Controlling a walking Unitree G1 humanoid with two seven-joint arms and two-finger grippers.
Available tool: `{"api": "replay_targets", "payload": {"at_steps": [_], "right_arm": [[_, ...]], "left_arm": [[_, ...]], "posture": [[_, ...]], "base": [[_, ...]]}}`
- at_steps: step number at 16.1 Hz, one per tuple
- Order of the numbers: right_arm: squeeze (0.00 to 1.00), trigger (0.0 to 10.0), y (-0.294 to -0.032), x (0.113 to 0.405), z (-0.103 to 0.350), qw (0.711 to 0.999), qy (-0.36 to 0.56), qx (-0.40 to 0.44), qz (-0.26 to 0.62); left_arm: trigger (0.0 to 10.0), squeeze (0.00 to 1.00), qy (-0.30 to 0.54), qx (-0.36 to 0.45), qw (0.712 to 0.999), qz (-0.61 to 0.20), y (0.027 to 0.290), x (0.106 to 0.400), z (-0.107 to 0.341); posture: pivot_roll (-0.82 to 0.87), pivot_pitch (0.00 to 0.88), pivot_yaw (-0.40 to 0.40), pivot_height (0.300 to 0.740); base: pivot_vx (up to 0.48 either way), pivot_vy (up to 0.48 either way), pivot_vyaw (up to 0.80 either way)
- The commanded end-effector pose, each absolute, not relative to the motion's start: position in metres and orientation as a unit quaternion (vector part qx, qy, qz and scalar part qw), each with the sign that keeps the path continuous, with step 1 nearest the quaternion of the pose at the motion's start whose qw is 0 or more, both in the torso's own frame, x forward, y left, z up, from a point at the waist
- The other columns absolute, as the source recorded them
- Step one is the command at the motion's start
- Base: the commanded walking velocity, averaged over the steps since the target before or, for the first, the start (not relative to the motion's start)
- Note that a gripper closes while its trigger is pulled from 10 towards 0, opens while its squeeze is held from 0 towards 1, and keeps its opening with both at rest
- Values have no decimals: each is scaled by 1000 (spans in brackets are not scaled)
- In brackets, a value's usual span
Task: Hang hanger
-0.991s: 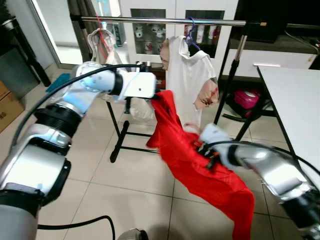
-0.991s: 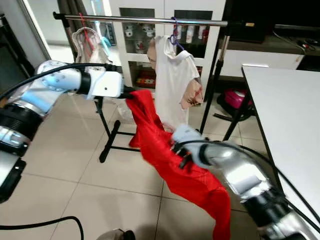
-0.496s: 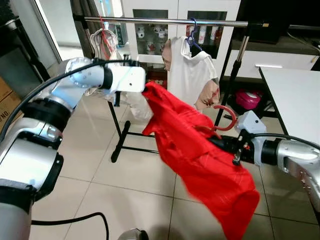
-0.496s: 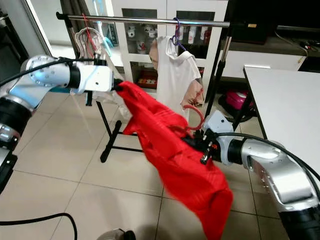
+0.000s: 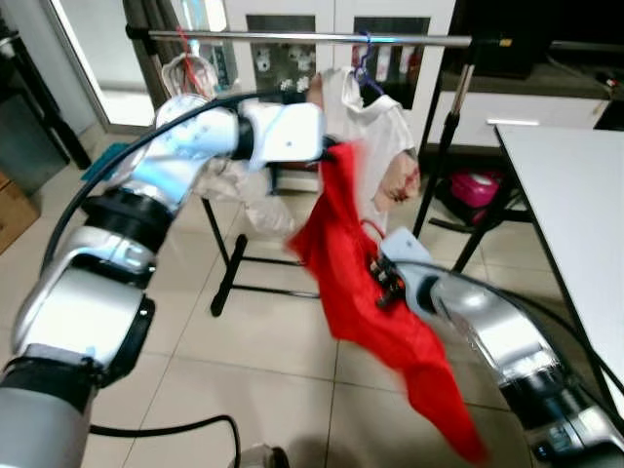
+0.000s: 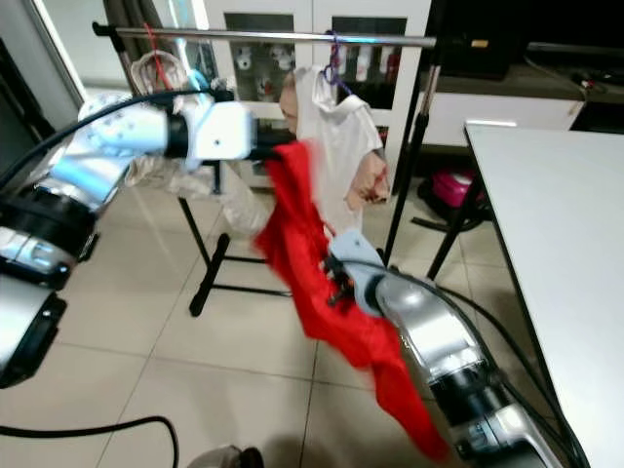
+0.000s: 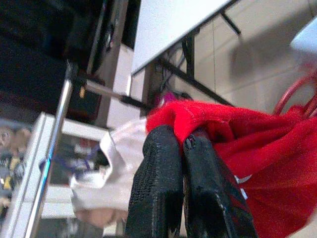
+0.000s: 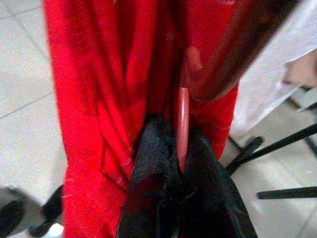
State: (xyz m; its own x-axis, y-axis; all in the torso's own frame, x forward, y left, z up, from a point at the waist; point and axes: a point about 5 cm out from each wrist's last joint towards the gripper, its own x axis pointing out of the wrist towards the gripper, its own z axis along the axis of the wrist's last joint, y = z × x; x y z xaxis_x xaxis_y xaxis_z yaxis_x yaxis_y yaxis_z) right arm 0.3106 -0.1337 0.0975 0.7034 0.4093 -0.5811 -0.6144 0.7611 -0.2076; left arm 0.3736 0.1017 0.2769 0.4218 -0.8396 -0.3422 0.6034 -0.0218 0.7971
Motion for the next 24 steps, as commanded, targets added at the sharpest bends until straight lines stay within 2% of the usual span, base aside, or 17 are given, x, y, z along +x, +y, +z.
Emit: {"api": "replay_targets", "payload": {"at_steps": [1, 2, 3, 5, 6, 7, 9, 11, 13, 14, 16, 18, 19, 20, 24], "right_arm": [[0, 10000, -137, 312, 95, 896, 271, -215, 279], [0, 10000, -135, 304, 86, 871, 302, -233, 310], [0, 10000, -138, 302, 85, 873, 303, -230, 307], [0, 10000, -145, 304, 93, 898, 280, -182, 288], [0, 10000, -146, 305, 94, 902, 278, -168, 286], [0, 10000, -148, 298, 98, 899, 267, -147, 315], [0, 10000, -160, 279, 101, 876, 275, -162, 360], [0, 10000, -179, 271, 108, 871, 286, -184, 353], [0, 10000, -185, 270, 122, 881, 270, -154, 355], [0, 10000, -192, 267, 129, 874, 263, -186, 362], [0, 10000, -195, 262, 141, 866, 244, -207, 384], [0, 10000, -182, 262, 159, 886, 186, -90, 415], [0, 10000, -186, 263, 162, 891, 183, -120, 398], [0, 10000, -184, 263, 168, 893, 158, -102, 408], [0, 10000, -184, 263, 168, 893, 158, -102, 408]], "left_arm": [[0, 0, -110, 490, 691, -520, 108, 373, 275], [0, 0, -92, 501, 691, -513, 113, 374, 265], [0, 0, -76, 515, 690, -503, 121, 375, 259], [0, 0, -52, 524, 699, -484, 136, 376, 253], [0, 0, -50, 526, 701, -478, 139, 376, 253], [0, 0, -38, 536, 710, -455, 148, 378, 253], [0, 0, -23, 555, 715, -425, 161, 382, 254], [0, 0, -22, 560, 718, -412, 165, 383, 257], [0, 0, -25, 564, 718, -406, 164, 385, 259], [0, 0, -29, 569, 718, -400, 163, 386, 261], [0, 0, -33, 574, 718, -392, 161, 388, 264], [0, 0, -35, 574, 718, -392, 161, 388, 264], [0, 0, -34, 575, 718, -390, 161, 389, 264], [0, 0, -34, 576, 718, -389, 162, 388, 263], [0, 0, -34, 576, 718, -389, 162, 388, 263]], "posture": [[-156, 0, 73, 740], [-152, 0, 68, 740], [-150, 0, 66, 740], [-143, 0, 61, 740], [-143, 0, 61, 740], [-142, 0, 61, 740], [-145, 0, 69, 740], [-147, 0, 74, 740], [-152, 0, 81, 740], [-155, 0, 84, 740], [-159, 0, 87, 740], [-155, 0, 85, 740], [-157, 0, 86, 740], [-154, 0, 84, 740], [-154, 0, 84, 740]], "base": [[0, 0, 0], [0, 0, 0], [0, 0, 0], [0, 0, 0], [0, 0, 0], [0, 0, 0], [0, 0, 0], [0, 0, 0], [0, 0, 0], [0, 0, 0], [0, 0, 0], [0, 0, 0], [0, 0, 0], [0, 0, 0], [0, 0, 0]]}}
